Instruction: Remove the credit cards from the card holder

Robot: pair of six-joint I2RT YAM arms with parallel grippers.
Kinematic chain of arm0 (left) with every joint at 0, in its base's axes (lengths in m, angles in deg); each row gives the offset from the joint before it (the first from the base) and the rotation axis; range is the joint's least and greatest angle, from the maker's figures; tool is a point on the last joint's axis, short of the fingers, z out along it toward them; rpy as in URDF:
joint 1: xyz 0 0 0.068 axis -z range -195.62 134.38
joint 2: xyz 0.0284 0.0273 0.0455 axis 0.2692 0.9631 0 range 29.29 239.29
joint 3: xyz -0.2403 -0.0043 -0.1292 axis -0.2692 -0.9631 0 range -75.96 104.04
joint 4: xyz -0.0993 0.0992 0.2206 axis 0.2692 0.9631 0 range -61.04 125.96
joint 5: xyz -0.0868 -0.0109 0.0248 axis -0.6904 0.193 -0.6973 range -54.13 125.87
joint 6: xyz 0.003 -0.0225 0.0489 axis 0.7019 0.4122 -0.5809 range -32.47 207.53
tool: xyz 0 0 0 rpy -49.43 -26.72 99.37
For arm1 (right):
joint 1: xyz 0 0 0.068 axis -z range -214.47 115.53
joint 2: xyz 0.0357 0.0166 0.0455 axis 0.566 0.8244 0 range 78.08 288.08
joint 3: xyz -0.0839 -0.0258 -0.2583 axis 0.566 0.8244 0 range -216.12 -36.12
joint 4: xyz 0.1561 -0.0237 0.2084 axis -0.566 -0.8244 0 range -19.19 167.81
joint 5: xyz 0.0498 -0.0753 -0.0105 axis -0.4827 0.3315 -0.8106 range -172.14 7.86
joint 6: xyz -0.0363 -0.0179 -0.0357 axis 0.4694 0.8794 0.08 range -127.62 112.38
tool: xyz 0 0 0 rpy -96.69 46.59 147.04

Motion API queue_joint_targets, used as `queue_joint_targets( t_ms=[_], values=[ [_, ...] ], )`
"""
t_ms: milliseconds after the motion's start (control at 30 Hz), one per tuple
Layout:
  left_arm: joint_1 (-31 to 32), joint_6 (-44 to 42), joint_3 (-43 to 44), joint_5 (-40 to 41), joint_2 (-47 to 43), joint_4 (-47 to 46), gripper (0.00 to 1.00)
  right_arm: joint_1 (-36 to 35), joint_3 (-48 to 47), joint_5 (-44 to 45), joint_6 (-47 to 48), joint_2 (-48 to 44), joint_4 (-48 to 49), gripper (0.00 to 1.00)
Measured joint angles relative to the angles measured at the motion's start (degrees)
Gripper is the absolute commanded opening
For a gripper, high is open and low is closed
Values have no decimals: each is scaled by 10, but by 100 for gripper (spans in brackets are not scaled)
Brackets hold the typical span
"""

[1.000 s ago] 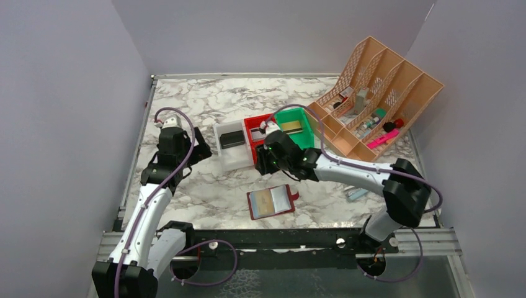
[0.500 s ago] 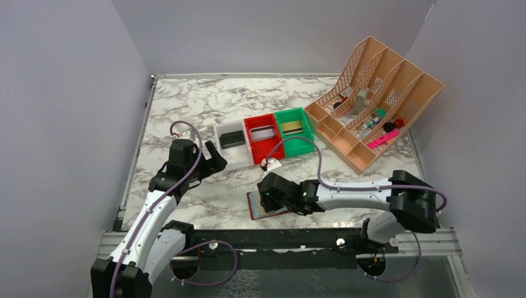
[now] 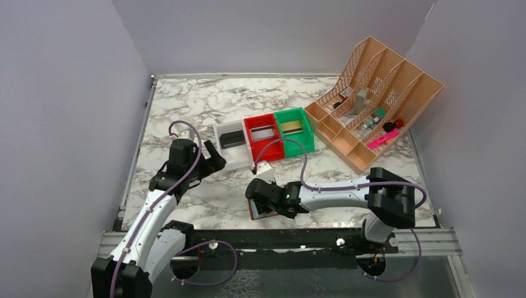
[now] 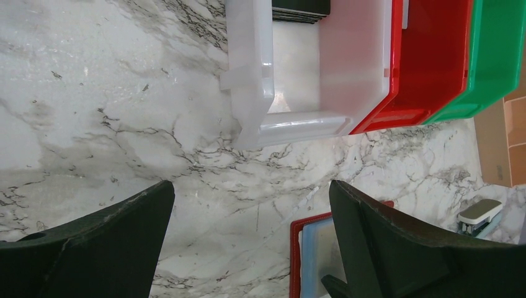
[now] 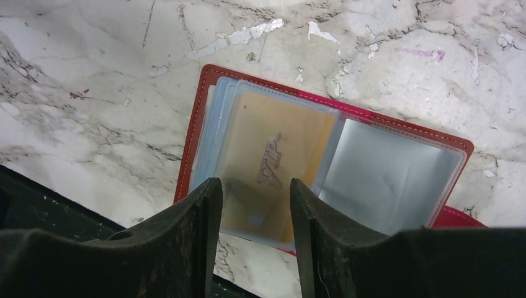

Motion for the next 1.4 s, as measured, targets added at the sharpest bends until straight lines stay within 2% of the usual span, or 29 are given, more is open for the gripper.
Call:
queue_joint_targets(
  t_ms=[300, 700, 833, 900, 967, 1133, 1400],
  values=[
    [2, 1, 0, 0, 0, -4, 99, -3, -4, 27, -24, 19, -7, 49],
    [3, 2, 0, -2, 5, -13, 99, -3, -5, 31, -26, 25, 14, 15],
    [4, 2, -1, -10, 12, -20, 99, -3, -1, 31, -26, 25, 22, 11],
    [7, 2, -3, -16, 18, -24, 99, -3, 3, 31, -26, 23, 29, 14],
    [12, 2, -4, -22, 26, -26, 99, -3, 5, 31, -26, 23, 33, 24],
    [20, 2, -5, -33, 38, -28, 99, -3, 6, 31, -21, 20, 32, 38],
    [25, 2, -5, -39, 38, -31, 99, -3, 1, 35, -9, 19, 12, 45]
  ],
)
